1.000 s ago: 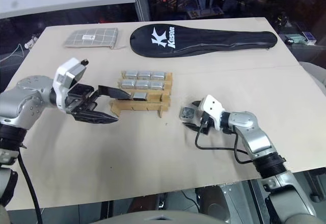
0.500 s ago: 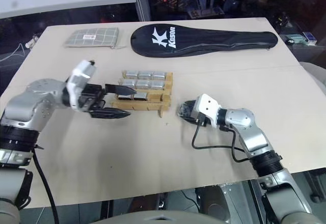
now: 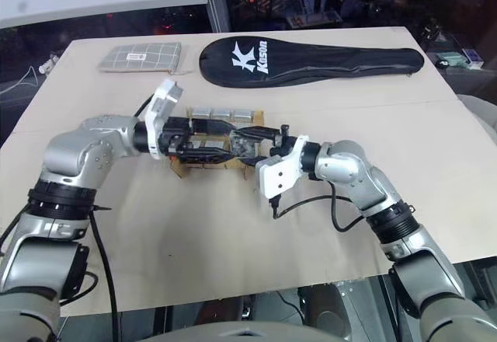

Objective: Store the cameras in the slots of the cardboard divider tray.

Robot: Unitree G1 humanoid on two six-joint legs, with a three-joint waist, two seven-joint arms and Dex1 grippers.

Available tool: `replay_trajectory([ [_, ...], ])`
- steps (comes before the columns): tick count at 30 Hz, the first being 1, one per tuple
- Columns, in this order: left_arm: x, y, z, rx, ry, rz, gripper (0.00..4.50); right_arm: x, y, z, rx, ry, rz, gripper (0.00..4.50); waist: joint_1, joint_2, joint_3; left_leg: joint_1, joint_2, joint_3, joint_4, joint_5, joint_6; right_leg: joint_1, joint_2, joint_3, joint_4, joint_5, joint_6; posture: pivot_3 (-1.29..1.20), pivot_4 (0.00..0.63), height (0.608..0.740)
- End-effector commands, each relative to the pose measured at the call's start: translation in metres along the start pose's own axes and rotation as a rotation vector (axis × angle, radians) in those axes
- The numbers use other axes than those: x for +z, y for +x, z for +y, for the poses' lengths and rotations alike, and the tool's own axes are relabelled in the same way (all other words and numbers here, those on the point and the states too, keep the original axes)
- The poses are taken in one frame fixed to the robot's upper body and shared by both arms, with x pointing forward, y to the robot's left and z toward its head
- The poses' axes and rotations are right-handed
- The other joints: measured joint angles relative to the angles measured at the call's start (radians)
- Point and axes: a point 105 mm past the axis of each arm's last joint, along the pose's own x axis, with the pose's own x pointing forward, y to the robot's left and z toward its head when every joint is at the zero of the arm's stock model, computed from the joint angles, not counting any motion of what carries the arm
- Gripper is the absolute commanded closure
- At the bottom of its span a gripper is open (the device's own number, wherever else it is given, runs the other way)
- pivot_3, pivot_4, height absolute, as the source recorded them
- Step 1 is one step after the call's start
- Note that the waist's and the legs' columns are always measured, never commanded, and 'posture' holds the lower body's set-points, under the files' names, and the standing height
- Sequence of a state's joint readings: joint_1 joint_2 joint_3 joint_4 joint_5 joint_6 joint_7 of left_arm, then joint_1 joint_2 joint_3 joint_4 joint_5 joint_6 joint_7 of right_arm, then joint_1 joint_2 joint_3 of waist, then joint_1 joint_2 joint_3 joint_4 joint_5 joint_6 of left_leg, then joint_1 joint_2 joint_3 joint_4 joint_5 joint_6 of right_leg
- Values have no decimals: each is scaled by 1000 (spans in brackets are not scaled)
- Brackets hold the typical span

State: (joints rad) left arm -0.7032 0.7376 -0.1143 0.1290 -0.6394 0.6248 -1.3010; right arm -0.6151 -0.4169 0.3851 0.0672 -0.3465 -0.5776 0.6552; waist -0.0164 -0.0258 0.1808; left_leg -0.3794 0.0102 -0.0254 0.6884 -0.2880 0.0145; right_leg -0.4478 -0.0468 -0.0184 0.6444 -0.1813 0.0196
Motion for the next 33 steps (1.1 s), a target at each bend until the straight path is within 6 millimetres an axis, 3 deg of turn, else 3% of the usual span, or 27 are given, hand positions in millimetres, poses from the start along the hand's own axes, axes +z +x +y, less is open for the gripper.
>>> replay_trajectory([
  [1, 12, -3, 1, 7, 38, -26, 0, 11, 3, -7, -38, -50, -46, 2555, -1, 0, 0, 0, 0, 0, 0, 0, 0, 0, 0, 0, 0, 0, 0, 0, 150, 740],
  [2, 12, -3, 1, 5, 35, -26, 0, 11, 3, -7, -38, -55, -46, 2555, -1, 0, 0, 0, 0, 0, 0, 0, 0, 0, 0, 0, 0, 0, 0, 0, 150, 740],
  [5, 12, -2, 0, -11, 19, -30, 804, 8, 2, -9, -37, -75, -38, 2555, 0, 0, 0, 0, 0, 0, 0, 0, 0, 0, 0, 0, 0, 0, 0, 0, 150, 740],
  [7, 15, -1, 1, -7, 14, -50, 1664, 8, 2, -9, -29, -80, -32, 2555, 0, 0, 0, 0, 0, 0, 0, 0, 0, 0, 0, 0, 0, 0, 0, 0, 150, 740],
  [8, 16, -1, 2, -5, 14, -54, 2344, 8, 2, -9, -25, -79, -32, 2555, 0, 0, 0, 0, 0, 0, 0, 0, 0, 0, 0, 0, 0, 0, 0, 0, 150, 740],
  [11, 17, 0, 2, -16, 12, -48, 3599, 10, 2, -8, -25, -78, -39, 2555, 0, 0, 0, 0, 0, 0, 0, 0, 0, 0, 0, 0, 0, 0, 0, 0, 150, 740],
  [12, 16, 1, 1, -22, 11, -41, 3785, 11, 2, -8, -27, -78, -41, 2555, 0, 0, 0, 0, 0, 0, 0, 0, 0, 0, 0, 0, 0, 0, 0, 0, 150, 740],
  [15, 12, 1, -1, -40, 0, -20, 3783, 10, 1, -9, -24, -72, -27, 2555, -1, 0, 0, 0, 0, 0, 0, 0, 0, 0, 0, 0, 0, 0, 0, 0, 150, 740],
  [16, 11, 1, -2, -54, -9, -8, 3783, 8, 0, -7, -7, -37, -13, 1755, -1, 0, 0, 0, 0, 0, 0, 0, 0, 0, 0, 0, 0, 0, 0, 0, 150, 740],
  [18, 10, 0, -3, -65, -1, 1, 3783, 6, -2, -4, 1, 35, 2, 1226, 0, 0, 0, 0, 0, 0, 0, 0, 0, 0, 0, 0, 0, 0, 0, 0, 150, 740],
  [20, 10, 0, 0, -62, 25, 1, 3783, 3, -8, -4, -11, 107, 22, 190, 1, 0, 0, 0, 0, 0, 0, 0, 0, 0, 0, 0, 0, 0, 0, 0, 150, 740],
  [21, 11, 0, 4, -47, 48, 4, 3783, 2, -13, -6, -35, 172, 34, 37, 2, 0, 0, 0, 0, 0, 0, 0, 0, 0, 0, 0, 0, 0, 0, 0, 150, 740],
  [26, 13, -1, 28, 9, 172, -3, 3783, 2, -57, -9, -156, 585, 73, 37, 16, 0, 0, -1, -1, -1, 0, 0, 0, 0, 0, -1, -1, 0, 0, 0, 150, 740],
  [30, 18, 7, 42, -13, 309, -89, 3783, 20, -104, 4, -215, 1005, 86, 37, 32, 0, 0, -1, -1, -1, 0, 0, 1, 1, -1, -1, -2, 0, 0, 0, 150, 740],
  [33, 6, 9, 45, -46, 342, -54, 3783, 31, -125, 5, -233, 1069, 107, 37, 22, 0, 0, -1, -2, 0, 0, -1, 1, 1, -1, -1, -2, 0, 0, 0, 150, 740],
])
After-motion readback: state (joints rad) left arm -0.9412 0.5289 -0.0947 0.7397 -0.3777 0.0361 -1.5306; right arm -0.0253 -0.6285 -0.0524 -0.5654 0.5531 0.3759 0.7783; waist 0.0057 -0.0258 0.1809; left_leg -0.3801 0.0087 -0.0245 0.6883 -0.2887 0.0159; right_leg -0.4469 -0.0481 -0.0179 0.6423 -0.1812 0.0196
